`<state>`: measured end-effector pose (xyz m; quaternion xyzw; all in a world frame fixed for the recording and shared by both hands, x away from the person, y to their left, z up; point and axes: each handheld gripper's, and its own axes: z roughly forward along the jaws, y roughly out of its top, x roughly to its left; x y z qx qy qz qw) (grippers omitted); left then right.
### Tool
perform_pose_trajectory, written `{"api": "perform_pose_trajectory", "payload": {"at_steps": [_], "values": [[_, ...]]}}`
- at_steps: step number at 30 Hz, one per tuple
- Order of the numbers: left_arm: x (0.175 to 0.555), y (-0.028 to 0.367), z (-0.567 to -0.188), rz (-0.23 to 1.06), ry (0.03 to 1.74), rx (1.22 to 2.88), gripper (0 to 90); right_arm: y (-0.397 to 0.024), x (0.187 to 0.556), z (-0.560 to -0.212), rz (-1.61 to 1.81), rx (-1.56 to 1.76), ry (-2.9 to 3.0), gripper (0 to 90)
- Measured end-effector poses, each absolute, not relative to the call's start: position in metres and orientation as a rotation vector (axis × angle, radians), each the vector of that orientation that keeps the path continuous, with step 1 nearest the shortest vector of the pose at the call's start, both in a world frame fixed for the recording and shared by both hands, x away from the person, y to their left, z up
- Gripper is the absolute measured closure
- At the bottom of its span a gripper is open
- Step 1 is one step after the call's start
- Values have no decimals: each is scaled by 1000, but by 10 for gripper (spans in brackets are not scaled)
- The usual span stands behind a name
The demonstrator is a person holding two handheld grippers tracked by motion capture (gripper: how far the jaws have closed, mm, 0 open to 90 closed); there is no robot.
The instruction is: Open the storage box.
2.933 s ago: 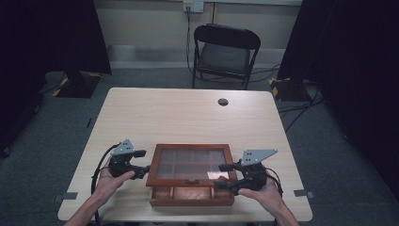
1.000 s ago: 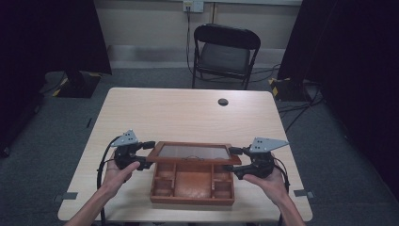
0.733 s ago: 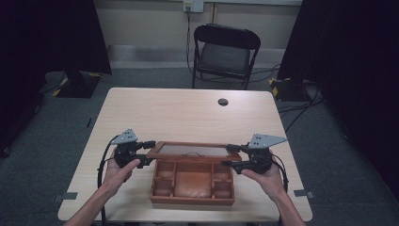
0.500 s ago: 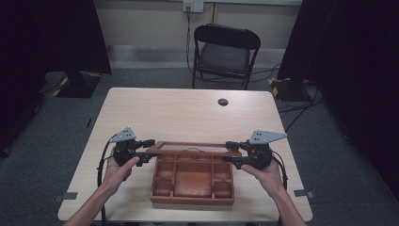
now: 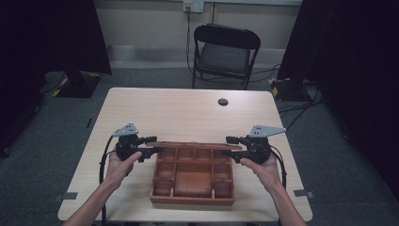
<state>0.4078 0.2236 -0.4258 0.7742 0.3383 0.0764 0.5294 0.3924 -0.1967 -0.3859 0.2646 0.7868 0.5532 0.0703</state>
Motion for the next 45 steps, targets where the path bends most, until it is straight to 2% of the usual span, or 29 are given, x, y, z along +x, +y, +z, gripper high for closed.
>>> {"api": "perform_pose_trajectory", "payload": {"at_steps": [3,5,9,14,24,45], "values": [[409,224,-427,180,806,1849,433,-197,394,-387,1657,807,2367,406],[411,222,-430,211,816,1885,477,-197,397,-388,1660,813,2363,427],[415,224,-433,172,835,1852,461,-198,398,-388,1672,808,2355,463],[419,218,-426,209,805,1892,431,-198,401,-387,1664,798,2351,482],[427,206,-425,232,790,1944,457,-199,405,-386,1679,810,2328,485],[440,210,-429,208,809,1888,511,-203,431,-402,1676,917,2279,512]]}}
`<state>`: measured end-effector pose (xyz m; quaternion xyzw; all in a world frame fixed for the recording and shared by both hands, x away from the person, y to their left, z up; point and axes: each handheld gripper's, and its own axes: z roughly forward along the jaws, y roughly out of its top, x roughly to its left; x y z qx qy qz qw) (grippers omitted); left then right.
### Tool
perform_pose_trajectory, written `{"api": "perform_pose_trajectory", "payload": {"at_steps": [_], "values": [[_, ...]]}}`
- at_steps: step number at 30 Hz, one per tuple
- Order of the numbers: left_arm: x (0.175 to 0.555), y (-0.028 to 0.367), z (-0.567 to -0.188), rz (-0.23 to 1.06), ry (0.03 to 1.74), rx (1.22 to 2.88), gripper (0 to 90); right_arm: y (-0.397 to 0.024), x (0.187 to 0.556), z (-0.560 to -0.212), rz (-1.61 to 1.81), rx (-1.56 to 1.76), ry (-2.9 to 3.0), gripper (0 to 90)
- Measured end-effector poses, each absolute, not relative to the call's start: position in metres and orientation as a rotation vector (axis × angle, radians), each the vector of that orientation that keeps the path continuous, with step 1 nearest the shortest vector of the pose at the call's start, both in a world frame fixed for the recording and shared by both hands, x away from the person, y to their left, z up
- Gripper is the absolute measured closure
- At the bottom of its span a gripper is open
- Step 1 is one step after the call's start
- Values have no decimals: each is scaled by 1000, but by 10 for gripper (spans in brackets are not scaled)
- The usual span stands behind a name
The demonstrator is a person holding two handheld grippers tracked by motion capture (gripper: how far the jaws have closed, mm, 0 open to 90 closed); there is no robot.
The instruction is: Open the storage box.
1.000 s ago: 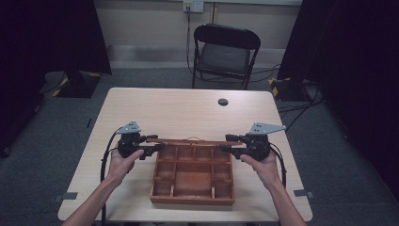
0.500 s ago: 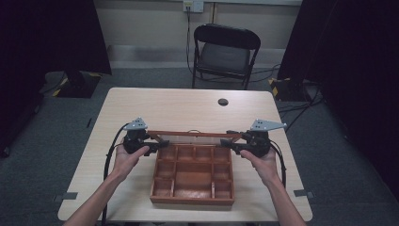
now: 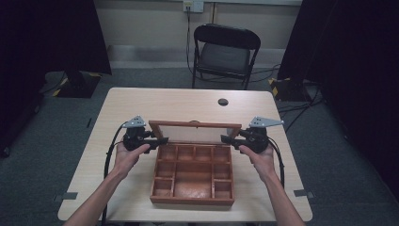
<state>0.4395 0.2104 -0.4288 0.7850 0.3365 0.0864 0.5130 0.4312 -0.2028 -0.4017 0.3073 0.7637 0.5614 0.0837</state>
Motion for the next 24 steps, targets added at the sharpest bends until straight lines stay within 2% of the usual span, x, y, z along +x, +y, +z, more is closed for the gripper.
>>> {"api": "perform_pose_trajectory", "payload": {"at_steps": [24], "values": [[452,207,-436,185,839,1888,520,-201,446,-414,1662,967,2244,529]]}}
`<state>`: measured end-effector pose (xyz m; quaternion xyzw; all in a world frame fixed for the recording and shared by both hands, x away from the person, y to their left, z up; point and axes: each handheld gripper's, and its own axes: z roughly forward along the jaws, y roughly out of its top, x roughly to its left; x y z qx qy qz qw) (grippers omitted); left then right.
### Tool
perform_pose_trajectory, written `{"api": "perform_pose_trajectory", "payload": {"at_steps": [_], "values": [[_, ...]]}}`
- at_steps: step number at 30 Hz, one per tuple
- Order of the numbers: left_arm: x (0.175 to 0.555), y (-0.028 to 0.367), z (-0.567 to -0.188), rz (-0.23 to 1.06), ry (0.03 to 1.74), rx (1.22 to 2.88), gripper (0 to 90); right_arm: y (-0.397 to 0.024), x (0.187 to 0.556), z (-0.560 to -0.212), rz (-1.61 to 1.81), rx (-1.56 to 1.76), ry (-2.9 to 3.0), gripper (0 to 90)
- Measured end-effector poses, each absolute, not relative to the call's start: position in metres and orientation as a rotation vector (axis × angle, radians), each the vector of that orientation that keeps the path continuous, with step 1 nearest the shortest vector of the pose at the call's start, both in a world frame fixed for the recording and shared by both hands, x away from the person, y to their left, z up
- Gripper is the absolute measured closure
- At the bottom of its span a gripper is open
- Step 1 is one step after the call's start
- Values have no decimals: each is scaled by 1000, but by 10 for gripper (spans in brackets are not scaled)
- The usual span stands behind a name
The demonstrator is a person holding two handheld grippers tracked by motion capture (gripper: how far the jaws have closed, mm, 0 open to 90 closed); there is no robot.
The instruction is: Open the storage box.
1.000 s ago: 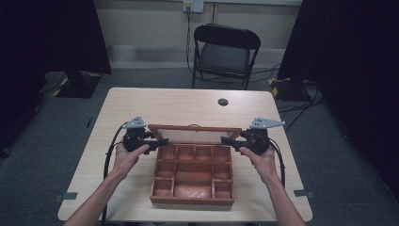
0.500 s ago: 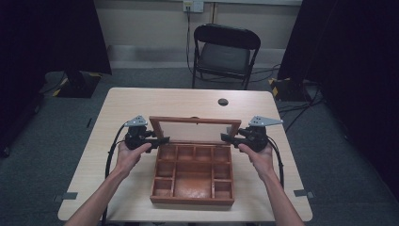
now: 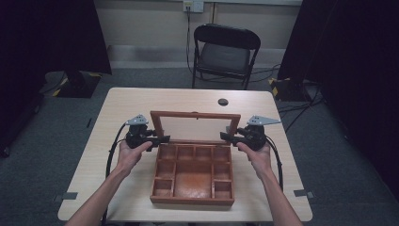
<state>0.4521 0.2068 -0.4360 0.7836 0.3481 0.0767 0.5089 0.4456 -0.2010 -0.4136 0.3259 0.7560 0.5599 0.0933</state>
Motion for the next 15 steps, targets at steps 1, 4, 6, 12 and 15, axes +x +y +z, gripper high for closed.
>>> {"api": "perform_pose_trajectory", "payload": {"at_steps": [1,4,6,12,15], "values": [[453,207,-437,186,842,1884,521,-201,448,-414,1668,972,2239,533],[455,207,-438,189,853,1874,521,-200,451,-415,1670,981,2214,540],[456,207,-439,184,861,1868,521,-200,455,-416,1671,990,2214,545],[458,207,-440,188,873,1871,504,-198,463,-416,1663,1023,2199,548],[459,207,-441,185,882,1864,490,-197,466,-418,1666,1032,2187,548]]}}
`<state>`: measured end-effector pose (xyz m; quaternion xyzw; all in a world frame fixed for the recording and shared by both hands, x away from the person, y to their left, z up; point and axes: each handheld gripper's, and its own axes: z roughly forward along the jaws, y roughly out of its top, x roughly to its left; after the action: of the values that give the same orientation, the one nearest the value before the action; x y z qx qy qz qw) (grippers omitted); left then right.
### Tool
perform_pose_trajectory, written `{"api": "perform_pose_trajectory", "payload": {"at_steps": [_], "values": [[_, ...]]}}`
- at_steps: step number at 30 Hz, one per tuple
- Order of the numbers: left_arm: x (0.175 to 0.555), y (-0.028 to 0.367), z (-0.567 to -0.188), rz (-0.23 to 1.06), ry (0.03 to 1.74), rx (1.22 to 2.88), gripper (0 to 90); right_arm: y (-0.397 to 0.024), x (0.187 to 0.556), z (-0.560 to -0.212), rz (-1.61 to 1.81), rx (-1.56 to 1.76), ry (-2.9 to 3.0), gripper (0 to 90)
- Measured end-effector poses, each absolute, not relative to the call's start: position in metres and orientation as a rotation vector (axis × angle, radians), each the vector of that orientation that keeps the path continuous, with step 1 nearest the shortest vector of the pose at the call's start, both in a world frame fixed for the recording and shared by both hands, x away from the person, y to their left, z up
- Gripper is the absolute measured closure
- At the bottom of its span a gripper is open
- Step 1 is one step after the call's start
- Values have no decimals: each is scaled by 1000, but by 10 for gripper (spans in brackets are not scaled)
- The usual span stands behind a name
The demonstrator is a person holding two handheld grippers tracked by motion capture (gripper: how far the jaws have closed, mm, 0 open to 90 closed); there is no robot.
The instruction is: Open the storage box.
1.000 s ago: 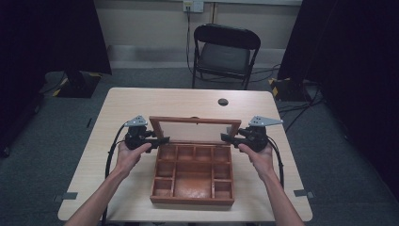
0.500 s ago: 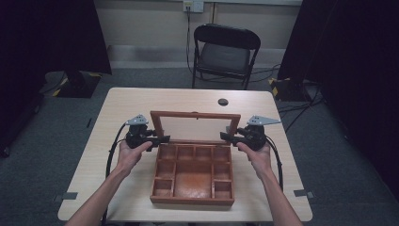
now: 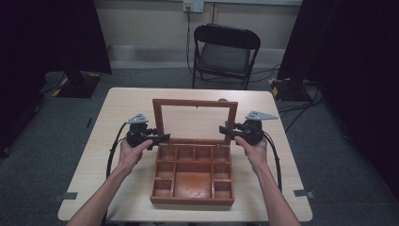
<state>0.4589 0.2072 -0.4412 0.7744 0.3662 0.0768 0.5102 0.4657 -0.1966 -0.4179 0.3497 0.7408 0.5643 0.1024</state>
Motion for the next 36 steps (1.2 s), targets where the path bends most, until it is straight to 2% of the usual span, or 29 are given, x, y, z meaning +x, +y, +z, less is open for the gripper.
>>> {"api": "perform_pose_trajectory", "payload": {"at_steps": [14,23,27,36], "values": [[461,211,-447,184,902,1869,488,-194,476,-426,1648,1106,2140,543],[460,213,-452,180,933,1867,485,-193,477,-433,1591,1142,2163,476],[462,212,-454,195,940,1874,486,-193,479,-438,1573,1160,2166,480],[465,214,-459,196,963,1915,527,-191,488,-449,1543,1217,2171,478]]}}
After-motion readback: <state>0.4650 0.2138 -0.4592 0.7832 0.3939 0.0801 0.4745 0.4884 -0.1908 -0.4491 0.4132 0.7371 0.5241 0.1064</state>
